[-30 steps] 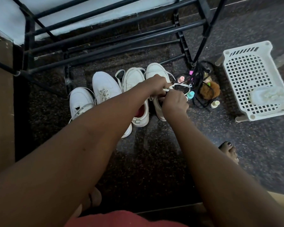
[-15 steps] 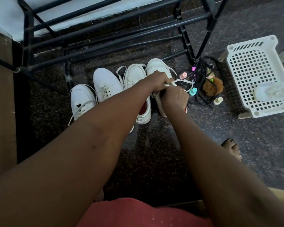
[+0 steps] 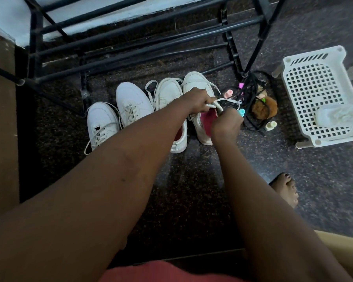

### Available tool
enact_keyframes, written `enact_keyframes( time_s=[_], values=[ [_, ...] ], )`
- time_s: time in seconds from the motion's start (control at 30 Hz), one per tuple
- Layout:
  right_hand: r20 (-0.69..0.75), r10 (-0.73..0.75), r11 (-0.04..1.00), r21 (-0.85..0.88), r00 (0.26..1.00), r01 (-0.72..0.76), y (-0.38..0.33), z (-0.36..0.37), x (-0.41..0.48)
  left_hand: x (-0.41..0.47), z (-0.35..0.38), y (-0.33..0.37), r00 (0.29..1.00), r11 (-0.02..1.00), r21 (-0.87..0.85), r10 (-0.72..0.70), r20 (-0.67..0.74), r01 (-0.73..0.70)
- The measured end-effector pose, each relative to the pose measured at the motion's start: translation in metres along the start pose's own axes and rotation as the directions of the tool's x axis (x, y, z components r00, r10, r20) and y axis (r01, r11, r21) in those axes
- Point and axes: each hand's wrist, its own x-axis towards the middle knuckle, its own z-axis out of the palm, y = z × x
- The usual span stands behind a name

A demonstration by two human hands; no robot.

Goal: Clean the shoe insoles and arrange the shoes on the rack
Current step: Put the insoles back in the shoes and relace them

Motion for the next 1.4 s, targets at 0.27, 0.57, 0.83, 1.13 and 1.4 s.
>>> enact_keyframes(
  time_s=[0.27, 0.57, 0.83, 1.13, 1.4],
  values=[
    [-0.082, -0.245, 0.968, -0.076, 0.966, 0.239, 0.006, 0.032, 0.014, -0.004, 0.001, 0.002, 1.0, 1.0, -0.011, -0.01, -0.023, 0.009],
    [-0.01, -0.714, 0.659, -0.348, 0.7, 0.666, 0.079, -0.004, -0.039, -0.003, 0.003, 0.003, 0.999, 0.999, -0.034, -0.026, -0.03, 0.025],
    [0.091, -0.656, 0.693, -0.321, 0.749, 0.646, 0.048, 0.01, -0.009, -0.003, 0.005, 0.002, 0.999, 0.999, -0.032, -0.022, -0.049, 0.02],
    [0.402, -0.372, 0.718, -0.446, 0.837, 0.534, 0.017, 0.016, 0.018, 0.0, 0.009, -0.001, 0.998, 0.997, -0.075, -0.028, -0.061, 0.024],
    [0.513, -0.294, 0.491, -0.643, 0.807, 0.588, 0.024, 0.008, 0.003, 0.001, 0.01, -0.001, 0.997, 0.996, -0.077, -0.042, -0.065, 0.037]
  ],
)
